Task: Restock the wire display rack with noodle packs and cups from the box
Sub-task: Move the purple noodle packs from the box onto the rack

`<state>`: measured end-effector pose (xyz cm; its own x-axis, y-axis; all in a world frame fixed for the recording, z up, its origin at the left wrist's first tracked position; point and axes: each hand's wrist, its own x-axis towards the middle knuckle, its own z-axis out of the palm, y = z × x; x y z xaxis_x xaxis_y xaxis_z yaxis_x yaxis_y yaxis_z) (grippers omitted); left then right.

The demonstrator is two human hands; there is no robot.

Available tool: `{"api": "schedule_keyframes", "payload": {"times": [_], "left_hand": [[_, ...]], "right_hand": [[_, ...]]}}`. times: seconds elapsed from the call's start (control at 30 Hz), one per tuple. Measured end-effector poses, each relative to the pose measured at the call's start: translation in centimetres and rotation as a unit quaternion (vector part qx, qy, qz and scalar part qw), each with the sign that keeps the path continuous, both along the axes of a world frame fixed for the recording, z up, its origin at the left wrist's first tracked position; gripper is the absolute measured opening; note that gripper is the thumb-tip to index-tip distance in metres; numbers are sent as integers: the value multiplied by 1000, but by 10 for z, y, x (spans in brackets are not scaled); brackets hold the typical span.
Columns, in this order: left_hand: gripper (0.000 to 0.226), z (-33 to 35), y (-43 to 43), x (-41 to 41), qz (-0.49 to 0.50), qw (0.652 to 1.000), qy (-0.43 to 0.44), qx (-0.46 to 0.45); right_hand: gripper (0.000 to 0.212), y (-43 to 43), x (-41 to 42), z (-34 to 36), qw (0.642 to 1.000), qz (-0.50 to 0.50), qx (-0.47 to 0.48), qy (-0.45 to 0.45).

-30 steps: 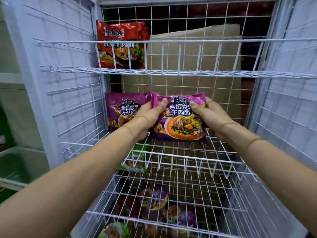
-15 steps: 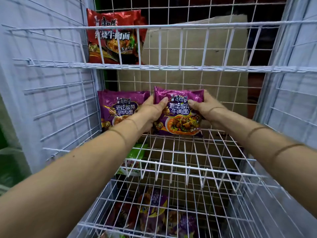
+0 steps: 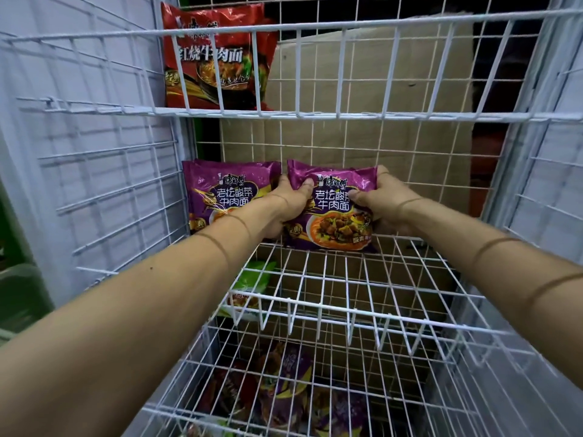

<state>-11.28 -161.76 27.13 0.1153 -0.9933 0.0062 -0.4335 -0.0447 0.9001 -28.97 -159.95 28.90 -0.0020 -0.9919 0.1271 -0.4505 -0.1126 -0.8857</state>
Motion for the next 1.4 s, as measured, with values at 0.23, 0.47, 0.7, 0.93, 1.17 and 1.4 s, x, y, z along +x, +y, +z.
{"api": "schedule_keyframes", "payload": {"times": [0.23, 0.47, 0.7, 0.93, 1.17, 1.4], "left_hand": [[99, -10, -2, 2, -6, 999, 45, 19], [98, -24, 0, 12, -9, 999, 19, 43], [91, -5, 76, 0, -22, 996, -79, 28], [82, -1, 135, -11, -74, 992, -100, -13], [72, 6, 185, -6, -117, 986, -100, -61], [57, 4, 234, 3, -127, 979, -73, -142]], "right_hand": [[46, 3, 0, -2, 998, -30, -22, 58], [76, 21, -2, -3, 977, -53, -14, 204], [34, 60, -2, -9, 973, -19, 8, 228], [31, 116, 11, -9, 976, 8, -36, 217], [44, 165, 15, -7, 982, 32, -66, 172], [45, 223, 14, -5, 981, 45, -111, 152]]}}
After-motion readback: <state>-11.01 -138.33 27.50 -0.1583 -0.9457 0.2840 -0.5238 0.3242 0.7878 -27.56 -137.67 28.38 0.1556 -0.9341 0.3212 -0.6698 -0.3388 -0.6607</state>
